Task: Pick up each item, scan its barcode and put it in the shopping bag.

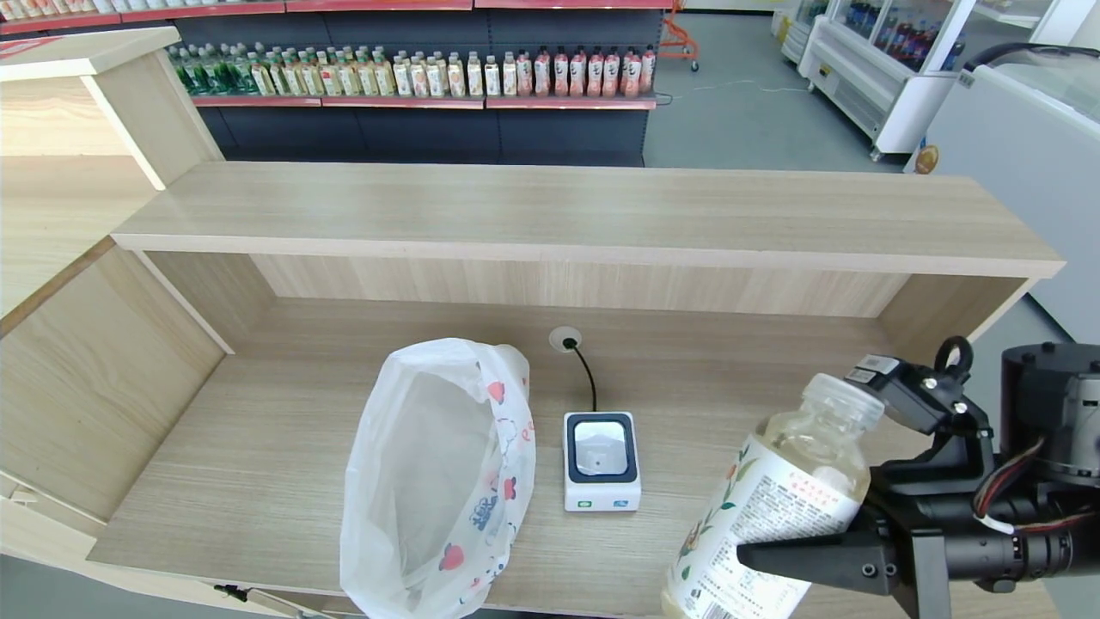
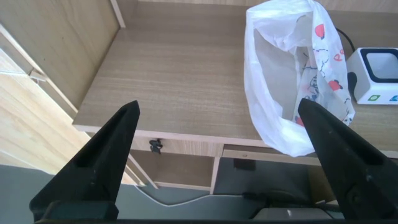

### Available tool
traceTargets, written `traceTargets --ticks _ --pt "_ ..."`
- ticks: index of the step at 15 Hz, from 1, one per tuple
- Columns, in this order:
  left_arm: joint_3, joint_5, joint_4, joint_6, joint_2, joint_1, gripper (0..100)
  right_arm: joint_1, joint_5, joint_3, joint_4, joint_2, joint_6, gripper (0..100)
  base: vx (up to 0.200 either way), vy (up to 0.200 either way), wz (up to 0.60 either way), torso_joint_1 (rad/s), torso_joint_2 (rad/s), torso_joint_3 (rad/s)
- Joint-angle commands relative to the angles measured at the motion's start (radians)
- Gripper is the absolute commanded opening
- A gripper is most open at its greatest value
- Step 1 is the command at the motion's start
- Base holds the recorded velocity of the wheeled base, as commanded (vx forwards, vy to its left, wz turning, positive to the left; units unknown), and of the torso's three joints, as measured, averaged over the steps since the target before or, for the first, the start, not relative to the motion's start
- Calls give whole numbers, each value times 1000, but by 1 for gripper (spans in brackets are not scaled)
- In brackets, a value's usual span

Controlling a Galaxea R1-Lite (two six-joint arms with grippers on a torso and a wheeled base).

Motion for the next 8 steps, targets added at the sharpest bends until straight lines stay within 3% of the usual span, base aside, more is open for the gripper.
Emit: traceTargets --ticks 1,8 --pt "0 0 0 0 0 0 100 28 0 1 -2 14 0 0 0 0 0 0 0 0" --pt "0 0 0 0 0 0 100 28 -12 1 -3 49 -8 0 0 0 0 0 0 0"
